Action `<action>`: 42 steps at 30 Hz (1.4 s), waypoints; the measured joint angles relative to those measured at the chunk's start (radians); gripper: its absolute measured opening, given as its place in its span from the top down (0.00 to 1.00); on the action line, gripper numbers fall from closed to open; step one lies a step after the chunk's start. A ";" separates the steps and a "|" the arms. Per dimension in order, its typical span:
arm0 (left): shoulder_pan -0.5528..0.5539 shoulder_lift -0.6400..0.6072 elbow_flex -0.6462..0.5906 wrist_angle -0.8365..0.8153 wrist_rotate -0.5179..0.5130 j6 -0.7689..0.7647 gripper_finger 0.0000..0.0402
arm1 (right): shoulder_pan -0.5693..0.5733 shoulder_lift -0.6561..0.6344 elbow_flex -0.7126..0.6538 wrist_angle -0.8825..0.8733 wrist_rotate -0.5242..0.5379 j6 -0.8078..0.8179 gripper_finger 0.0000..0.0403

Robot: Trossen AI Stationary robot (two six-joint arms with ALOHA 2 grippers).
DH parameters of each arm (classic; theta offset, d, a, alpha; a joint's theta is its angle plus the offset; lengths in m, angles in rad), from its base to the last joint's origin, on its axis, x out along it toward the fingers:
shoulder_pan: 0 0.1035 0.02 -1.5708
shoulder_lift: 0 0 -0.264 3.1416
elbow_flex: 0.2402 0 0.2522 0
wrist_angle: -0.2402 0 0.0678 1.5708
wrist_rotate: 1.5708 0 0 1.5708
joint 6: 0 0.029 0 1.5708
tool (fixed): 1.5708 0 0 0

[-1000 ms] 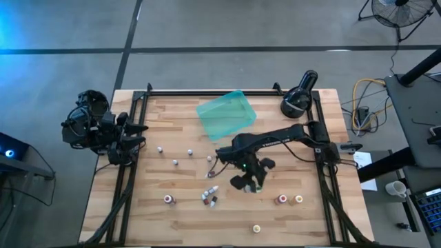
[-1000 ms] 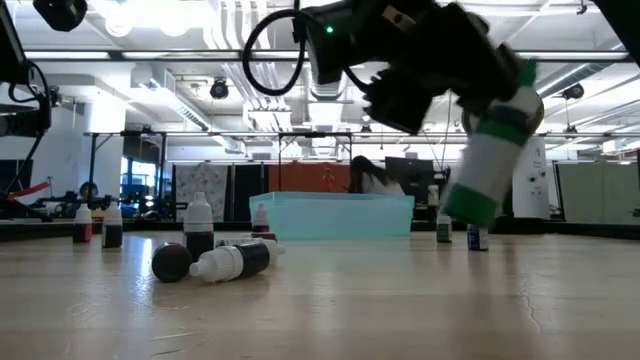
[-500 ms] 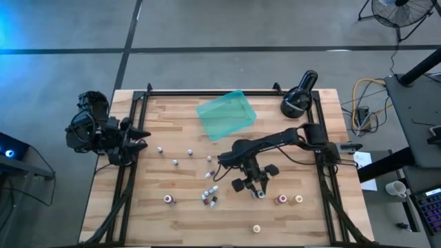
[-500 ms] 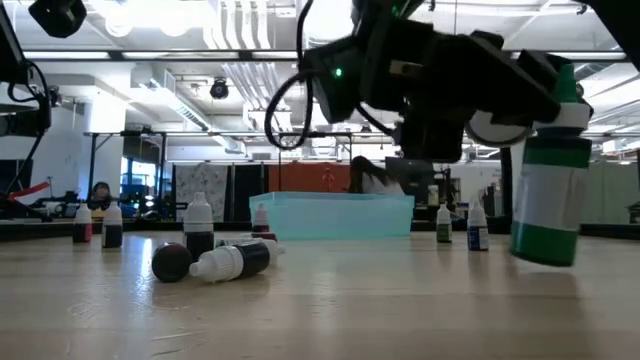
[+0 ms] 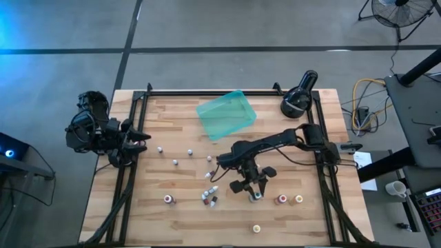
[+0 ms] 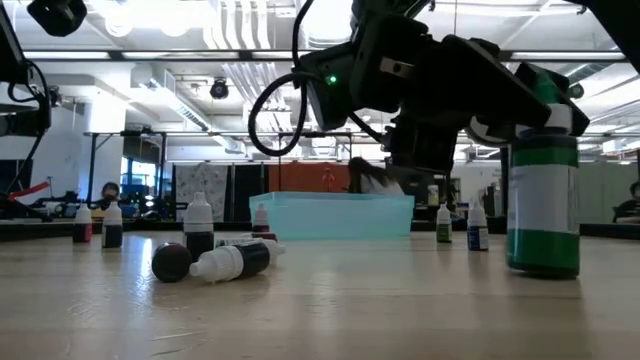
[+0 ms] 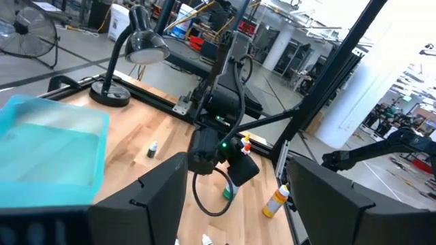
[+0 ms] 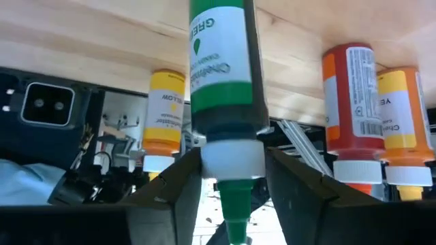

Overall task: Pick & Place food coloring
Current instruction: Adjust the orange small food coloring bottle, then adjust the green big food coloring bottle

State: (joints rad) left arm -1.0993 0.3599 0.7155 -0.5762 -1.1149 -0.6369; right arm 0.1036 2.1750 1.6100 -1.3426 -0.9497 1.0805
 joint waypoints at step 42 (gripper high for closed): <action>0.000 0.000 -0.001 0.000 0.000 0.000 0.44 | 0.058 0.017 0.301 0.626 0.920 -1.165 0.54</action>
State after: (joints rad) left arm -1.0996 0.3596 0.7147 -0.5766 -1.1152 -0.6372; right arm 0.1612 2.1919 1.9106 -0.7163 -0.0301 -0.0840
